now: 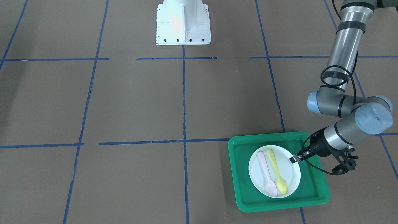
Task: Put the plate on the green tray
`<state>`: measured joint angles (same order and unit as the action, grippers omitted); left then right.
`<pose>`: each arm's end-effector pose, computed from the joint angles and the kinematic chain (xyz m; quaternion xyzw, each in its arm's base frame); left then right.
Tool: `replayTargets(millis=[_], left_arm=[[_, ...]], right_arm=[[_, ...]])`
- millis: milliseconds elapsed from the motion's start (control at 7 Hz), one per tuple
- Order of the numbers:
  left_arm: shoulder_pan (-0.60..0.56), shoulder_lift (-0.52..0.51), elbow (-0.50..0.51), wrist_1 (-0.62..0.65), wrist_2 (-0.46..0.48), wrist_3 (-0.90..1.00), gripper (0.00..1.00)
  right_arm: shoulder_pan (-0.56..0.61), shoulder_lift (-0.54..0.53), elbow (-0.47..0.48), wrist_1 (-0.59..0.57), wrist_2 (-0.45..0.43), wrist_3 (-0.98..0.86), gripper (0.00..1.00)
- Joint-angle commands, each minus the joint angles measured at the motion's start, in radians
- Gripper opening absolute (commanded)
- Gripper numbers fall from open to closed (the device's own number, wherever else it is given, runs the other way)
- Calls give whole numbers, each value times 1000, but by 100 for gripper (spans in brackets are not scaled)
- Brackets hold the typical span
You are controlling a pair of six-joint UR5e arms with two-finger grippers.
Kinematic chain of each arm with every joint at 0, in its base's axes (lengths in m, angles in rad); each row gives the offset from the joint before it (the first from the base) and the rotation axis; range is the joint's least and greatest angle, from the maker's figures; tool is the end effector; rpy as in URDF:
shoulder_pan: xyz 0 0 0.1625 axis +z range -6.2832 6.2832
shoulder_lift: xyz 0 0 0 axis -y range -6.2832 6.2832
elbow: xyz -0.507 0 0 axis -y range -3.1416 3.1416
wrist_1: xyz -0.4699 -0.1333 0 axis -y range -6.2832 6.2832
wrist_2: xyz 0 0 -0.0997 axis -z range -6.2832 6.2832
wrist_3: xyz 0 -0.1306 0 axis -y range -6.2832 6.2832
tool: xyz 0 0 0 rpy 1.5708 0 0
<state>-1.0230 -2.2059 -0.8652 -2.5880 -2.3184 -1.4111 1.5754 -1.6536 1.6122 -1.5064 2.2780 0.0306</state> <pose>0.4336 -0.7962 0.5788 -0.0332 0.5335 -0.1955 0.8222 0.0509 -0.5293 0.7842 0.0063 -0.3464 0.0125 0.9380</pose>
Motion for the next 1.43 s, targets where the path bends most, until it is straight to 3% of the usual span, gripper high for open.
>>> replayTargets(millis=[0,429,714,1000,1286], left_arm=[[-2,3,-1,-1,-2,1,100],[-60,14,-35,8,-50,44,100],[-69,145,-272,104,-52,107,100],[-118,184,-499,438,-46,301,100],[-236,240,-720,781,-41,656,100]], right_arm=[[0,0,0,0,0,0,100],[0,0,0,0,0,0,100],[0,0,0,0,0,0,100],[0,0,0,0,0,0,100],[0,0,0,0,0,0,100]])
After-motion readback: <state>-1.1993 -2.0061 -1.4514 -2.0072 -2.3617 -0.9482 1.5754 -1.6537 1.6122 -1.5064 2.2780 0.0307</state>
